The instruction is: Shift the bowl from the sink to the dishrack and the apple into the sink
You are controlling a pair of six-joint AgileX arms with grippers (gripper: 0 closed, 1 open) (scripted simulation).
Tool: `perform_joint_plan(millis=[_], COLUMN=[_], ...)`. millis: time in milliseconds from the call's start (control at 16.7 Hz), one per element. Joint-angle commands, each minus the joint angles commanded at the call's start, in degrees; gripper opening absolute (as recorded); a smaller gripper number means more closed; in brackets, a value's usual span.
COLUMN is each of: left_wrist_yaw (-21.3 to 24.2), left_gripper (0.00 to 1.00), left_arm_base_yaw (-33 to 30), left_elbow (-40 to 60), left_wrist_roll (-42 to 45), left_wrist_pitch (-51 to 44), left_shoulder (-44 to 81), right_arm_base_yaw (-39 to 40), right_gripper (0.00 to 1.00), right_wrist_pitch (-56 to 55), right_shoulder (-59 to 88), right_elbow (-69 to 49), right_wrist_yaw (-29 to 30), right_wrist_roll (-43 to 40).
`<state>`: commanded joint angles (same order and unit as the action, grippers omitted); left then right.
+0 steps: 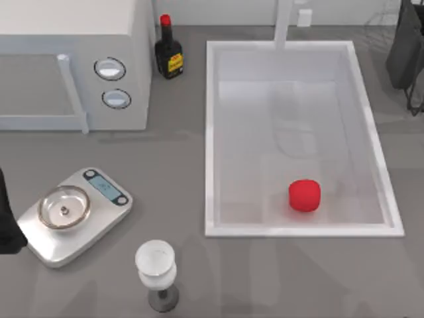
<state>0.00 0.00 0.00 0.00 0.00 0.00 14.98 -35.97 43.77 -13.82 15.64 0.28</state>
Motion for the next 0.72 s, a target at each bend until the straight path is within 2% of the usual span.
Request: perform_joint_plan(millis=[360, 540, 720], left_wrist_yaw=[0.0, 0.0, 0.0], left_gripper=[1.0, 1.0, 1.0], left_arm_base_yaw=[0.0, 0.0, 0.0], left_elbow=[0.0, 0.0, 0.0], left_wrist_roll=[0.0, 0.0, 0.0], left_wrist_pitch=[0.0, 0.0, 0.0], left_shoulder=[0.0, 0.0, 0.0], right_arm_base_yaw=[-10.3, -13.7, -15.0], right_gripper=[1.0, 1.0, 1.0], right_wrist_pitch=[25.5, 33.3, 36.0], right_shoulder=[-32.5, -40.9, -43.8], right_elbow=[9.6, 12.7, 13.8], right_wrist_yaw=[-10.8, -14.3, -15.6], right_wrist_roll=[-0.3, -0.3, -0.3])
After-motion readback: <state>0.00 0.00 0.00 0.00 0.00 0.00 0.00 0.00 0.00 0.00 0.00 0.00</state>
